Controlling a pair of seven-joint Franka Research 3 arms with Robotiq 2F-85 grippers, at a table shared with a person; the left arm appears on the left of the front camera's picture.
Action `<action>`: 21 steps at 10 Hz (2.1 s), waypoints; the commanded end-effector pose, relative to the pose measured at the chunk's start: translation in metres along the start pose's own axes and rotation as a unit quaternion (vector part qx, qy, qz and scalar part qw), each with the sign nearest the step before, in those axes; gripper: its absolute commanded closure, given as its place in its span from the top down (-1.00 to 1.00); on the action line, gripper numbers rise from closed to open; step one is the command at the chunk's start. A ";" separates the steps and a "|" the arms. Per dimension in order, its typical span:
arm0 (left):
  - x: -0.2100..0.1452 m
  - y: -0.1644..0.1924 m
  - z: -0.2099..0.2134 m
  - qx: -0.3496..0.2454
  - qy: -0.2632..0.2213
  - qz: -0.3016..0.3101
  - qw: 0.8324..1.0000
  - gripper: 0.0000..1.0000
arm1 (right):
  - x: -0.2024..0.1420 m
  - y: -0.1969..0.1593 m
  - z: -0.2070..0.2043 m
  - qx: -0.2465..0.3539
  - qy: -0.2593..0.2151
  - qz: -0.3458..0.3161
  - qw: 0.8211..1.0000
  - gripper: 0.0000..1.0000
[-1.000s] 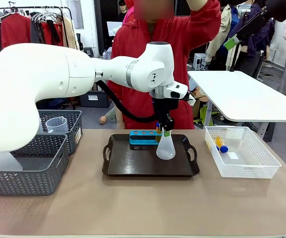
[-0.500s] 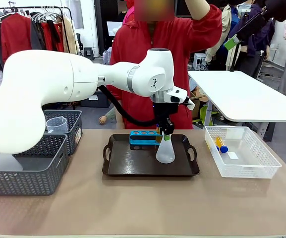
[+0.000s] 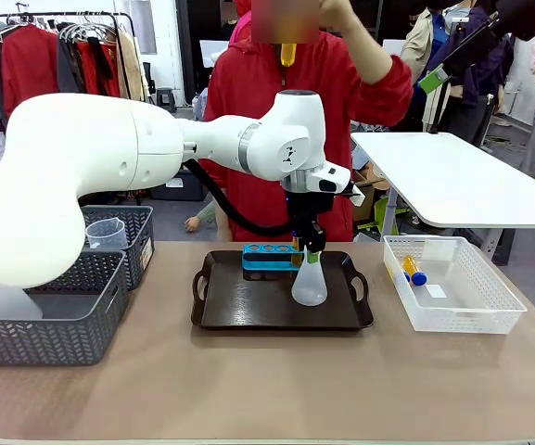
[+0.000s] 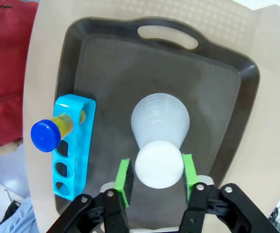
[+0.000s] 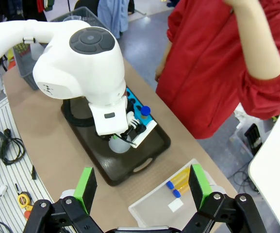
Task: Prepare the laboratory tools.
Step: Pick up one Small flask and place it on the Handle tray, then pick up one Large Measuring Cup and place it on the Handle tray.
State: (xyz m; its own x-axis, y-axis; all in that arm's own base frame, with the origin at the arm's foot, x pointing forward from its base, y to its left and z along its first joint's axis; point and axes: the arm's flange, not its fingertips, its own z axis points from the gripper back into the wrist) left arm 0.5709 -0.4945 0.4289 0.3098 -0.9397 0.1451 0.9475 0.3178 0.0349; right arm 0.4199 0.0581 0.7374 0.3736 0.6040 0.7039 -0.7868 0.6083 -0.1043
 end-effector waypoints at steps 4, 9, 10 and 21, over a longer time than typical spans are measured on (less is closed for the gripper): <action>-0.003 0.000 0.023 0.005 -0.003 0.011 1.000 1.00 | 0.000 0.001 0.001 0.000 -0.001 0.002 1.000 1.00; -0.005 -0.006 0.033 0.003 -0.007 0.003 1.000 1.00 | 0.000 0.001 0.001 0.000 -0.001 0.002 1.000 1.00; -0.007 -0.008 0.035 -0.010 -0.006 0.008 1.000 1.00 | 0.000 0.001 0.001 0.000 -0.001 0.002 1.000 1.00; -0.072 0.010 0.126 0.031 0.019 0.084 0.996 1.00 | 0.000 0.001 0.001 0.000 -0.001 0.002 1.000 1.00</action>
State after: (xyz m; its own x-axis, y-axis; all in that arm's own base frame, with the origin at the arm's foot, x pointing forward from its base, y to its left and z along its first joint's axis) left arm 0.5628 -0.4270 0.5394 0.4127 -0.9017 0.1289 0.9042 0.4226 0.0614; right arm 0.4199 0.0580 0.7374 0.3738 0.6039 0.7039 -0.7867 0.6085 -0.1043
